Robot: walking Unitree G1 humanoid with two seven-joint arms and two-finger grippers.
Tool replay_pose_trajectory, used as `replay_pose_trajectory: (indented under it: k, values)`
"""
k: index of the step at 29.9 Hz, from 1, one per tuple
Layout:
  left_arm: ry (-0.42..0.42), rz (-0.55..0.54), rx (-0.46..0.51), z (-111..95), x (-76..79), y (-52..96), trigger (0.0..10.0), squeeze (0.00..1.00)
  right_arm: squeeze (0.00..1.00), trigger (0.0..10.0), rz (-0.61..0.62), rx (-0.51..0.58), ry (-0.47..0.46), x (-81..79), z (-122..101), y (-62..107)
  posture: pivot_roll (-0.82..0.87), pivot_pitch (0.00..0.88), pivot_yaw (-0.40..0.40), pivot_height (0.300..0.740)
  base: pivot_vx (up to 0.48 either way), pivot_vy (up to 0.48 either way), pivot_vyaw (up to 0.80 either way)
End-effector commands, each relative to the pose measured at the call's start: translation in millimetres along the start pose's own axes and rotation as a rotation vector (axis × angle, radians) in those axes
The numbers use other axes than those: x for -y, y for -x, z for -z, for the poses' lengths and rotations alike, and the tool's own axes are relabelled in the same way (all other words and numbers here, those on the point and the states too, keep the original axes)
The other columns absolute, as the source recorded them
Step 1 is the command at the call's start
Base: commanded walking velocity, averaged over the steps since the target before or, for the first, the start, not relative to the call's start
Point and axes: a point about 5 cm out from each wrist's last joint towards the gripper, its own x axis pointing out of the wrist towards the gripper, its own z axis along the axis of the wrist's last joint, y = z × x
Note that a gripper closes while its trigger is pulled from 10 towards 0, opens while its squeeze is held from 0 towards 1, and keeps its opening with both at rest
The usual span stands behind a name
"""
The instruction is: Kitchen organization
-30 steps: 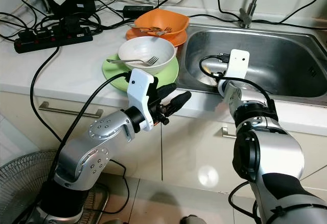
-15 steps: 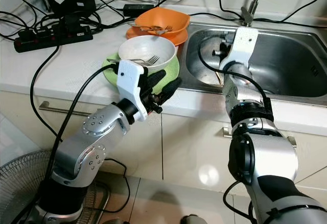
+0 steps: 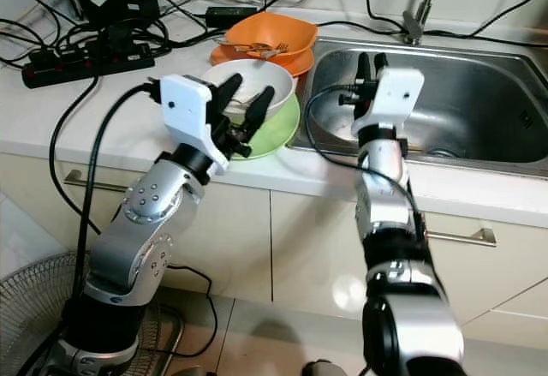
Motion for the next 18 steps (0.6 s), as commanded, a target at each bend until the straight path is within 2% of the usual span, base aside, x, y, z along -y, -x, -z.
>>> replay_pose_trajectory:
  k: [1, 3, 4, 5, 6, 9, 13, 15, 16, 18]
  values:
    - [-0.059, -0.068, 0.030, -2.6, -6.7, 4.1, 10.0, 0.00, 0.00, 10.0, -0.009, -0.001, -0.006, -9.9, 4.2, 12.1, 0.01, 0.063, 0.001, 0.732, 0.000, 0.000, 0.00]
    - [-0.059, -0.068, 0.030, -2.6, -6.7, 4.1, 10.0, 0.00, 0.00, 10.0, -0.009, -0.001, -0.006, -9.9, 4.2, 12.1, 0.01, 0.063, 0.001, 0.732, 0.000, 0.000, 0.00]
    - [-0.069, -0.117, 0.041, -2.0, -11.6, 7.1, 10.0, 0.00, 0.00, 10.0, -0.020, -0.021, -0.017, -16.2, 8.8, 19.1, 0.01, 0.067, 0.000, 0.732, 0.000, 0.000, 0.00]
    - [-0.069, -0.117, 0.041, -2.0, -11.6, 7.1, 10.0, 0.00, 0.00, 10.0, -0.020, -0.021, -0.017, -16.2, 8.8, 19.1, 0.01, 0.067, 0.000, 0.732, 0.000, 0.000, 0.00]
    - [-0.052, -0.171, 0.053, -1.0, -19.4, 9.9, 10.0, 0.00, 0.00, 10.0, -0.037, -0.029, -0.032, -23.6, 10.2, 23.8, 0.01, 0.067, -0.001, 0.732, 0.000, 0.000, 0.00]
    - [-0.051, -0.236, 0.067, -1.5, -31.1, 12.6, 10.0, 0.00, 0.00, 10.0, -0.068, -0.040, -0.038, -32.7, 12.1, 27.2, 0.01, 0.069, -0.004, 0.732, 0.000, 0.000, 0.00]
    - [-0.065, -0.307, 0.076, -1.7, -44.4, 17.7, 10.0, 0.00, 0.00, 10.0, -0.091, -0.049, -0.039, -38.5, 12.7, 30.0, 0.03, 0.071, -0.015, 0.732, 0.000, 0.000, 0.00]
    - [-0.046, -0.356, 0.060, 1.9, -54.1, 23.3, 10.0, 0.00, 0.00, 10.0, -0.098, -0.055, -0.037, -40.0, 12.9, 30.5, 0.03, 0.071, -0.015, 0.732, 0.000, 0.000, 0.00]
    - [-0.046, -0.356, 0.060, 1.9, -54.1, 23.3, 10.0, 0.00, 0.00, 10.0, -0.098, -0.055, -0.037, -40.0, 12.9, 30.5, 0.03, 0.071, -0.015, 0.732, 0.000, 0.000, 0.00]
    - [0.001, -0.388, 0.045, 6.3, -60.3, 27.8, 10.0, 0.00, 0.00, 10.0, -0.098, -0.059, -0.035, -39.6, 13.0, 30.3, 0.03, 0.072, -0.022, 0.732, 0.000, 0.000, 0.00]
